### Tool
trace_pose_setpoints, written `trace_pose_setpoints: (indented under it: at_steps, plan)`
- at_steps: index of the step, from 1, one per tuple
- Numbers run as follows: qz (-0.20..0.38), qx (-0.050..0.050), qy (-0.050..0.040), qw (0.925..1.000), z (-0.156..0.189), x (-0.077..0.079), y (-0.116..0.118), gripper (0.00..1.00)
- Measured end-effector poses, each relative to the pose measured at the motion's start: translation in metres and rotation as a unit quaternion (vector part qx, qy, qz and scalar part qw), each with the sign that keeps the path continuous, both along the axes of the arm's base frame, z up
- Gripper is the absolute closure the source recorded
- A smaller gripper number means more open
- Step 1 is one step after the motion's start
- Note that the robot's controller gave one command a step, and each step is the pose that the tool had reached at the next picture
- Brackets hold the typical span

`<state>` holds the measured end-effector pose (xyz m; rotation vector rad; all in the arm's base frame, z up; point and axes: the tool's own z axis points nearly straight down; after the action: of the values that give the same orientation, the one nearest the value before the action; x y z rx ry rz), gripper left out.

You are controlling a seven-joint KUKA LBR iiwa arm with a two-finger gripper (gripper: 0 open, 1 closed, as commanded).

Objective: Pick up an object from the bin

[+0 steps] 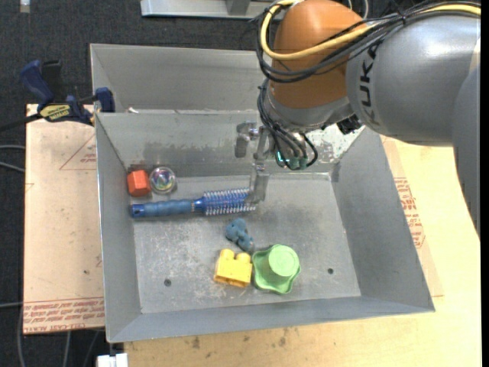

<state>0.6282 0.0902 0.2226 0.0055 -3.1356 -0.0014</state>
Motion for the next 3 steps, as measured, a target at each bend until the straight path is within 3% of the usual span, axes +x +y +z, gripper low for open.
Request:
trace_pose_setpoints:
  at_steps: [1, 2, 3]
  plan:
    - [0.141, 0.001, -0.0009, 0.99, -0.104, -0.008, 0.017, 0.0]
    - [0.185, 0.002, -0.0024, 0.9826, -0.153, 0.009, 0.017, 0.0]
    - [0.185, 0.003, -0.0065, 0.9827, -0.149, 0.011, 0.019, 1.0]
